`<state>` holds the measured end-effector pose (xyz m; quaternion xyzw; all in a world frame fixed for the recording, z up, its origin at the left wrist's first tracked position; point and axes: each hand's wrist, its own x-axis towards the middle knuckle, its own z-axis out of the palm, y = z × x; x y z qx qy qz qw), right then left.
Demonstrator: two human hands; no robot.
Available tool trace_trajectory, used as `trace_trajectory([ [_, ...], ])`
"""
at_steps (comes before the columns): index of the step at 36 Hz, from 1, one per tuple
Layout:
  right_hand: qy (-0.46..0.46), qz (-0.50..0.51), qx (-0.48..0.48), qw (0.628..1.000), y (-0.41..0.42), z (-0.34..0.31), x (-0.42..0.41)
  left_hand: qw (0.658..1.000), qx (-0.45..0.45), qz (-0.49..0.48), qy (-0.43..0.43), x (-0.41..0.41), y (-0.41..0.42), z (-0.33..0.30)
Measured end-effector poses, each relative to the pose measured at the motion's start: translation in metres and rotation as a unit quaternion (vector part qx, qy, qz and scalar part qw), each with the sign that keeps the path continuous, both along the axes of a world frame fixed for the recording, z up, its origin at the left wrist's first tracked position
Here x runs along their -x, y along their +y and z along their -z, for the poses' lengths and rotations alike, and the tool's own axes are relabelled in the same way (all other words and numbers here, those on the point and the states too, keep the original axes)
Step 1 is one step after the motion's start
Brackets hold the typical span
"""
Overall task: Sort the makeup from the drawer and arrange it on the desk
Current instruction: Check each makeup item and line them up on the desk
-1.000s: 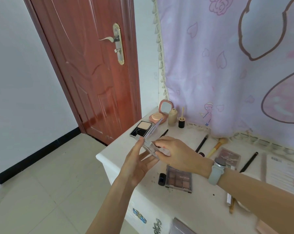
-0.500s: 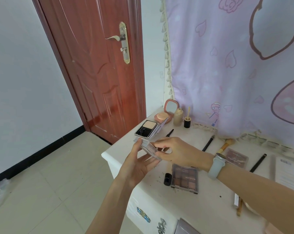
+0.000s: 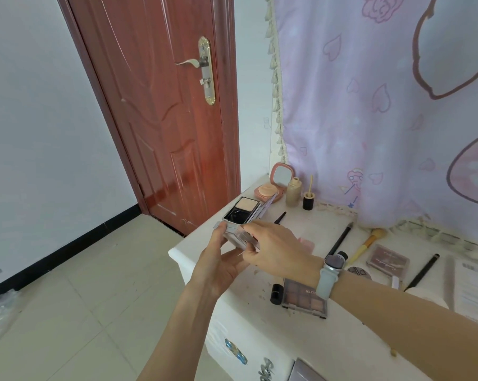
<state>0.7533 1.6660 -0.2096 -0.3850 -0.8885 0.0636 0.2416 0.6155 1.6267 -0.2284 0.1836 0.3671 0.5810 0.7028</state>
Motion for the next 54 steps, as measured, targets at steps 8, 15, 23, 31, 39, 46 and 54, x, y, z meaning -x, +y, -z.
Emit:
trace_trajectory([
  [8, -0.023, -0.014, -0.001, 1.000, 0.001, -0.007, 0.012, 1.000, -0.001, 0.001, -0.004, 0.013, 0.002, -0.002],
  [15, -0.028, -0.013, 0.020, 0.999, 0.002, -0.010, 0.015, 1.000, 0.000, -0.008, 0.000, 0.015, 0.004, 0.000],
  [23, -0.008, -0.037, 0.078, 0.996, 0.006, -0.013, 0.008, 1.000, -0.008, 0.010, 0.013, 0.017, 0.005, 0.001],
  [31, 0.015, -0.081, 0.164, 0.983, 0.012, -0.017, -0.003, 0.998, -0.012, 0.053, 0.023, 0.025, 0.006, -0.002],
  [39, 0.051, -0.096, 0.198, 0.974, 0.011, -0.021, -0.001, 0.997, -0.002, 0.073, 0.016, 0.023, 0.004, -0.003],
  [46, 0.082, -0.081, 0.196, 0.974, 0.016, -0.027, -0.004, 0.991, 0.031, 0.127, 0.028, 0.034, 0.004, -0.008],
  [54, 0.096, 0.019, 0.195, 0.976, 0.018, -0.018, 0.011, 0.990, 0.086, 0.099, 0.048, 0.048, 0.008, -0.009],
])
